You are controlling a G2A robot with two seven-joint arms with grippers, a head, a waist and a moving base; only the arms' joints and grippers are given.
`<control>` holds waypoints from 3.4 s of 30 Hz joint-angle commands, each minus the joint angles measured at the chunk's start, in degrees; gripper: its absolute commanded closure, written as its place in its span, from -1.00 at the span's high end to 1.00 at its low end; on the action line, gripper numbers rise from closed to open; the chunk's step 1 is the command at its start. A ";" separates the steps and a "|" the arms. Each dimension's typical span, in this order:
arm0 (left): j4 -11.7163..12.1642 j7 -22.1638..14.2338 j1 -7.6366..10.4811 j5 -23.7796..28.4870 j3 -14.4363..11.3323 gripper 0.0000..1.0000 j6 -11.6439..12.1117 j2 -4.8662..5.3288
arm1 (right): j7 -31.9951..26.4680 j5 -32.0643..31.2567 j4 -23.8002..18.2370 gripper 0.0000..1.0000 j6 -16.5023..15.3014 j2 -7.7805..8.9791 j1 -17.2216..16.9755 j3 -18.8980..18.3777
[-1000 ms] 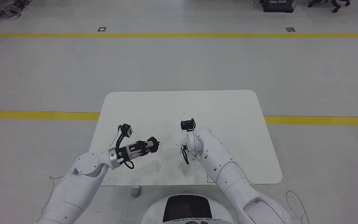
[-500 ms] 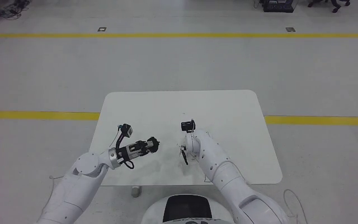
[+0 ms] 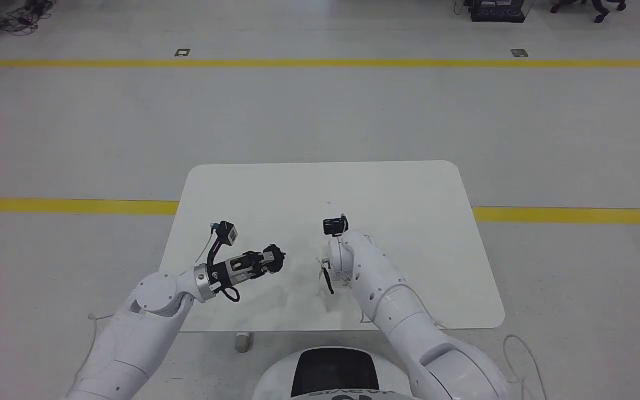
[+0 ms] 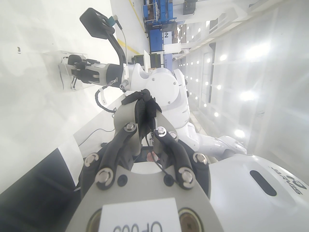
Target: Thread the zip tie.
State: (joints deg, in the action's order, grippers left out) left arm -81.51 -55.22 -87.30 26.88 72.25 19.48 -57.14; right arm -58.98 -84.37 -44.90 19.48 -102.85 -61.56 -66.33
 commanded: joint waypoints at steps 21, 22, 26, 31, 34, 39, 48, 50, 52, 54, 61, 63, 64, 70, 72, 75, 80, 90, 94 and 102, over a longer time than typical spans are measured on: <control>0.00 0.00 0.00 0.00 0.00 -1.00 0.00 0.00 | -0.80 -5.00 -0.08 -0.76 0.00 -1.90 -0.25 -2.34; 0.00 0.00 0.00 0.00 0.00 -1.00 0.00 0.00 | -0.88 -5.17 -0.18 -0.70 0.00 -1.93 -0.30 -2.39; 0.00 0.00 0.00 0.00 0.00 -1.00 0.00 0.00 | -1.29 -5.59 -0.29 -0.66 0.00 -2.05 -0.36 -2.51; 0.00 0.00 0.00 0.00 0.00 -1.00 0.00 0.00 | -1.66 -5.59 0.39 -0.68 0.00 -2.06 0.06 -2.01; 0.00 0.00 0.00 0.00 0.00 -1.00 0.00 0.00 | -1.85 -5.59 0.93 -0.70 0.00 -2.08 0.39 -1.98; 0.00 0.00 0.00 0.00 0.00 -1.00 0.00 0.00 | -1.90 -5.59 1.90 -0.68 0.00 -2.03 0.99 -1.69; 0.00 0.00 0.00 0.00 0.00 -1.00 0.00 0.00 | -1.98 -5.59 4.07 -0.68 0.00 -2.11 1.87 -1.78; 0.00 0.00 0.00 0.00 0.00 -1.00 0.00 0.00 | -1.85 -5.59 4.70 -0.68 0.00 -2.22 2.13 -1.93; 0.00 0.00 0.00 0.00 0.00 -1.00 0.00 0.00 | -1.68 -5.59 5.23 -0.70 0.00 -2.33 2.34 -2.08; 0.00 0.00 0.00 0.00 0.00 -1.00 0.00 0.00 | -1.46 -5.59 5.87 -0.74 0.00 -2.46 2.61 -2.30; 0.00 0.00 0.00 0.00 0.00 -1.00 0.00 0.00 | -0.62 -5.59 7.54 -1.00 0.00 -2.86 3.41 -2.95; 0.00 0.00 0.00 0.00 0.00 -1.00 0.00 0.00 | -0.42 -5.59 7.74 -1.00 0.00 -2.92 3.52 -3.07; 0.00 0.00 0.00 0.00 0.00 -1.00 0.00 0.00 | -0.29 -5.59 7.72 -1.00 0.00 -2.96 3.56 -3.05; 0.00 0.00 0.00 0.00 0.00 -1.00 0.00 0.00 | -0.51 -5.59 4.67 -1.00 0.00 -3.03 2.53 -2.75; 0.00 0.00 0.00 0.00 0.00 -1.00 0.00 0.00 | -1.14 -5.33 2.05 -1.00 -0.11 -2.97 1.48 -2.65; 0.00 0.00 0.00 0.00 0.00 -1.00 0.00 0.00 | -2.30 -5.49 -2.52 -1.00 -1.22 -2.53 -0.45 -2.91; 0.00 0.00 0.00 0.00 0.00 -1.00 0.00 0.00 | -4.26 -5.59 -11.87 -1.00 -3.99 -1.43 -4.75 -3.94; 0.00 0.00 0.00 0.00 0.00 -1.00 0.00 0.00 | -4.68 -0.13 -36.36 -1.00 -15.71 1.79 -16.68 -9.54; 0.00 0.00 0.00 0.00 0.00 -1.00 0.00 0.00 | -3.28 7.55 -43.12 -1.00 -23.41 2.98 -20.73 -14.13; 0.00 0.00 0.00 0.00 0.00 -1.00 0.00 0.00 | -6.21 29.60 -41.33 -1.00 -38.96 5.57 -20.82 -25.16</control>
State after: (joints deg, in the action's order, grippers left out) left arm -81.51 -55.22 -87.30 26.88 72.25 19.48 -57.14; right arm -64.28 -58.36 -87.40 -18.33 -97.65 -83.00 -90.23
